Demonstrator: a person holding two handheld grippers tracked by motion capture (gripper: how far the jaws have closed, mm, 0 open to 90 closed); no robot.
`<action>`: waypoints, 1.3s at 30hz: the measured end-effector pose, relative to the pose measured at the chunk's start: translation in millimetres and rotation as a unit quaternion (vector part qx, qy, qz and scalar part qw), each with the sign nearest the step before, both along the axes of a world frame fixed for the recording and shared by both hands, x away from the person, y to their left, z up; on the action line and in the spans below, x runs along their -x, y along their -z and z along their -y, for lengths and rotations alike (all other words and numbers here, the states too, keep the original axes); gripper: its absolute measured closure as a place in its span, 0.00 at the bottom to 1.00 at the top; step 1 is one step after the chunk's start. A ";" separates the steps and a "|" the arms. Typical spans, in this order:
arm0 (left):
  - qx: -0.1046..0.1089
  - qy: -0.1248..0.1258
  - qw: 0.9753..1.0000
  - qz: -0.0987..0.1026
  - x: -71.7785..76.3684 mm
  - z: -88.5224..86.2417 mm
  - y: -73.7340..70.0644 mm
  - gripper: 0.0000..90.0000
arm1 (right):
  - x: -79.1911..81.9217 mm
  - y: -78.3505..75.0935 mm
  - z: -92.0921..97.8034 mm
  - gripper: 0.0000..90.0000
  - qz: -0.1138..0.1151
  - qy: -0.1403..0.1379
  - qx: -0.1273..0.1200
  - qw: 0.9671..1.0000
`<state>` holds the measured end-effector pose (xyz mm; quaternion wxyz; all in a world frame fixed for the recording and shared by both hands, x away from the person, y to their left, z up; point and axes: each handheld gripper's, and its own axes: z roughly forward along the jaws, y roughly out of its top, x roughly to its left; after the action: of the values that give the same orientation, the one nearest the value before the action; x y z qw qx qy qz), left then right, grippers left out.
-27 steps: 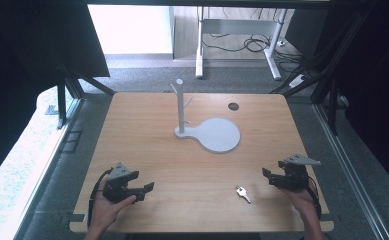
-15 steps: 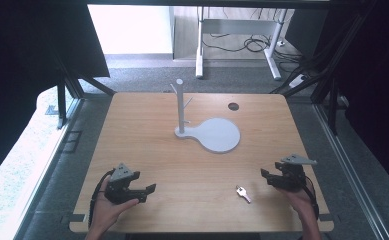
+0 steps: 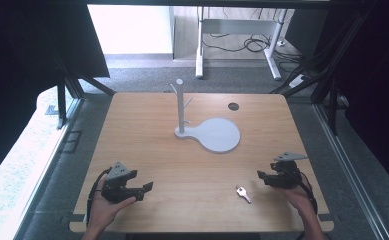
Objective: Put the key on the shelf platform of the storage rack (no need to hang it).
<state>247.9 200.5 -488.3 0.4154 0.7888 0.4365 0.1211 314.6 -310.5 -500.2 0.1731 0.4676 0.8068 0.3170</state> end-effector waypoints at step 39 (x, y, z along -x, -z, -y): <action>-0.013 0.004 1.000 -0.009 1.5 -1.4 -1.6 0.29 | -0.1 -46.9 -40.5 0.57 -0.092 -0.100 0.080 0.987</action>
<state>246.4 201.9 -486.6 0.4021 0.7967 0.4354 0.1183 314.6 -270.0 -453.3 0.1018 0.3964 0.8848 0.2230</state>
